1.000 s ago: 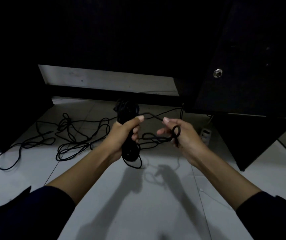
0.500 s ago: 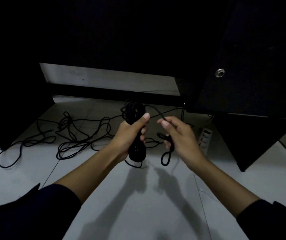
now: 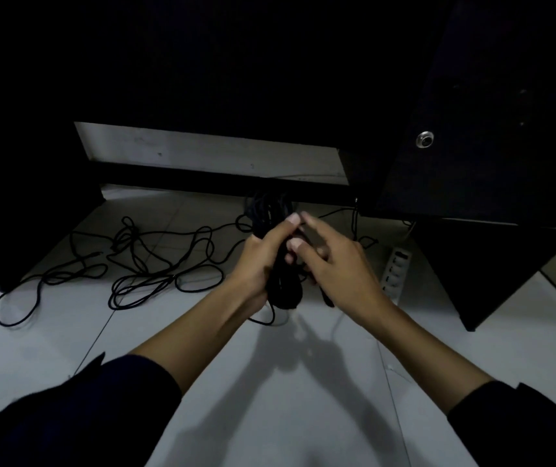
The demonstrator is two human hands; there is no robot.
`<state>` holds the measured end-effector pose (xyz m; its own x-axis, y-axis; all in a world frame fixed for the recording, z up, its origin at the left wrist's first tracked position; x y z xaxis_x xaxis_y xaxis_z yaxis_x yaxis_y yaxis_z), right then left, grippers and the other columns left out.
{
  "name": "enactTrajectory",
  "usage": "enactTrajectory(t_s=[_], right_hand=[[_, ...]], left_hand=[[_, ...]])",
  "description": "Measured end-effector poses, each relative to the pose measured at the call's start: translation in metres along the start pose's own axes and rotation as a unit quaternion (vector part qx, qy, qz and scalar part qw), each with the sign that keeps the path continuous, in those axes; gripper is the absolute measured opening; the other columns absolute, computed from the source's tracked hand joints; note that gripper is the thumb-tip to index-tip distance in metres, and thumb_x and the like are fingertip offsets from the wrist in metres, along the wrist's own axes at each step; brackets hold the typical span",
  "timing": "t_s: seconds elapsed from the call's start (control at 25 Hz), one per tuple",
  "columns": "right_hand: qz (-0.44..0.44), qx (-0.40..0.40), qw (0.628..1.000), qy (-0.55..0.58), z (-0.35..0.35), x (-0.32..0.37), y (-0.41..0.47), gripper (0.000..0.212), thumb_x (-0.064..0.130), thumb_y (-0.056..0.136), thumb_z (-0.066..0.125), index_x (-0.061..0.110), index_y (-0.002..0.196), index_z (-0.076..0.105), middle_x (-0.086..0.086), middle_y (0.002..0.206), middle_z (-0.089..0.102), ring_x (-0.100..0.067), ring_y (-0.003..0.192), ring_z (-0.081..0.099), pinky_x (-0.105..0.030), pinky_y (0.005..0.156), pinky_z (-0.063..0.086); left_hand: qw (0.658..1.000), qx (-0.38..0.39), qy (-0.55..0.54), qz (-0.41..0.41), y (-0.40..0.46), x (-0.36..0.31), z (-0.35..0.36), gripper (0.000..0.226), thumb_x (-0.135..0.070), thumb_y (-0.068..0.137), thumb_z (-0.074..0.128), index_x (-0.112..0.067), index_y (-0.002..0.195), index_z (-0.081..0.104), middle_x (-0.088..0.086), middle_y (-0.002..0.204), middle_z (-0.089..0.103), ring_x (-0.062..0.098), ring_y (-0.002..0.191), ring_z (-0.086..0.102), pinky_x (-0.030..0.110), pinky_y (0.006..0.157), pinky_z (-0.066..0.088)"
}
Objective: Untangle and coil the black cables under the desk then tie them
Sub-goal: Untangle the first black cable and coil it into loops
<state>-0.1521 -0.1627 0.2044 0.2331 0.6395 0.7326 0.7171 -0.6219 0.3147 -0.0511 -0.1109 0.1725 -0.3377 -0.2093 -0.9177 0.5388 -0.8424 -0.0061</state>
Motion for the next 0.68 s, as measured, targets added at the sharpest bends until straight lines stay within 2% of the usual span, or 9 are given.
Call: enactTrajectory(t_s=[0.04, 0.08, 0.16, 0.24, 0.32, 0.4, 0.48, 0.56, 0.68], right_hand=[[0.006, -0.005, 0.999, 0.036, -0.003, -0.005, -0.001, 0.035, 0.048, 0.093, 0.05, 0.041, 0.127, 0.05, 0.009, 0.075, 0.069, -0.002, 0.072, 0.065, -0.029, 0.066, 0.052], [0.008, -0.01, 0.997, 0.071, -0.006, -0.008, -0.002, 0.029, 0.047, 0.093, 0.051, 0.04, 0.122, 0.051, 0.012, 0.079, 0.067, 0.001, 0.074, 0.063, -0.024, 0.066, 0.048], [0.017, -0.012, 0.99, 0.141, -0.01, -0.016, -0.002, 0.011, 0.031, 0.096, 0.052, 0.031, 0.106, 0.056, 0.014, 0.084, 0.059, 0.002, 0.07, 0.055, -0.019, 0.064, 0.039], [0.041, 0.013, 0.979, 0.2, -0.007, -0.025, -0.003, 0.014, 0.01, 0.097, 0.051, 0.02, 0.101, 0.06, 0.006, 0.082, 0.053, -0.004, 0.06, 0.047, -0.018, 0.057, 0.037], [0.045, 0.033, 0.975, 0.213, -0.008, -0.031, -0.004, 0.018, 0.002, 0.096, 0.051, 0.012, 0.104, 0.063, 0.004, 0.075, 0.053, -0.007, 0.055, 0.045, -0.017, 0.052, 0.037], [0.031, 0.032, 0.985, 0.164, -0.013, -0.034, -0.002, 0.02, -0.001, 0.095, 0.053, 0.009, 0.105, 0.067, 0.0, 0.08, 0.055, -0.003, 0.055, 0.046, -0.015, 0.052, 0.037], [0.014, 0.045, 0.997, 0.064, -0.012, -0.037, 0.001, 0.023, -0.002, 0.093, 0.054, 0.009, 0.105, 0.07, 0.001, 0.088, 0.057, 0.005, 0.062, 0.052, -0.008, 0.058, 0.038], [0.019, 0.106, 0.994, -0.002, 0.003, -0.047, -0.002, 0.023, -0.004, 0.093, 0.054, 0.007, 0.104, 0.071, 0.007, 0.09, 0.058, 0.012, 0.069, 0.055, -0.006, 0.06, 0.041], [0.056, 0.205, 0.977, -0.02, 0.022, -0.068, -0.018, 0.019, 0.005, 0.095, 0.055, 0.014, 0.102, 0.07, 0.006, 0.097, 0.06, 0.0, 0.079, 0.058, -0.009, 0.07, 0.044]], left_hand=[[1.0, -0.016, -0.01, 0.008, 0.004, -0.007, -0.005, 0.029, -0.029, 0.091, 0.063, -0.019, 0.064, 0.068, -0.002, 0.058, 0.058, 0.011, 0.053, 0.056, 0.026, 0.056, 0.05], [0.999, -0.034, -0.006, 0.015, 0.007, -0.013, -0.011, 0.028, -0.029, 0.091, 0.063, -0.021, 0.065, 0.069, -0.003, 0.061, 0.062, 0.01, 0.056, 0.059, 0.025, 0.057, 0.05], [0.999, -0.041, 0.01, 0.023, 0.012, -0.021, -0.019, 0.022, -0.03, 0.091, 0.063, -0.02, 0.072, 0.069, -0.003, 0.066, 0.065, 0.009, 0.056, 0.06, 0.023, 0.055, 0.05], [1.0, -0.02, 0.001, 0.02, 0.014, -0.021, -0.02, 0.018, -0.029, 0.091, 0.064, -0.018, 0.077, 0.068, -0.003, 0.067, 0.064, 0.008, 0.053, 0.055, 0.022, 0.052, 0.048], [1.0, -0.011, 0.002, 0.016, 0.015, -0.022, -0.023, 0.014, -0.027, 0.09, 0.065, -0.016, 0.081, 0.069, -0.004, 0.07, 0.064, 0.006, 0.051, 0.052, 0.021, 0.051, 0.046], [0.999, -0.023, 0.031, 0.012, 0.014, -0.024, -0.029, 0.012, -0.027, 0.088, 0.067, -0.016, 0.085, 0.071, -0.005, 0.075, 0.068, 0.004, 0.05, 0.052, 0.019, 0.05, 0.046], [0.999, -0.029, 0.039, 0.018, 0.015, -0.031, -0.031, 0.011, -0.026, 0.088, 0.067, -0.015, 0.089, 0.071, -0.006, 0.077, 0.068, 0.004, 0.051, 0.052, 0.018, 0.05, 0.046], [0.999, -0.032, 0.009, 0.042, 0.017, -0.042, -0.03, 0.01, -0.023, 0.09, 0.065, -0.014, 0.091, 0.068, -0.007, 0.073, 0.066, 0.004, 0.052, 0.051, 0.018, 0.05, 0.046], [0.996, -0.047, -0.027, 0.07, 0.02, -0.059, -0.033, 0.009, -0.023, 0.092, 0.062, -0.015, 0.089, 0.066, -0.008, 0.073, 0.064, 0.004, 0.054, 0.05, 0.018, 0.051, 0.045]])
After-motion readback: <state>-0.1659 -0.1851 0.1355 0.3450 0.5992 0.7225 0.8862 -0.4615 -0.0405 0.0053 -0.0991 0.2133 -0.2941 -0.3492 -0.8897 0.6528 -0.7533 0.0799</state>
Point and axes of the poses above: each hand's wrist, its own y-axis towards the middle knuckle, its own z-axis out of the palm, x = y × z, the point moved 8 cm from there along y, towards the middle knuckle
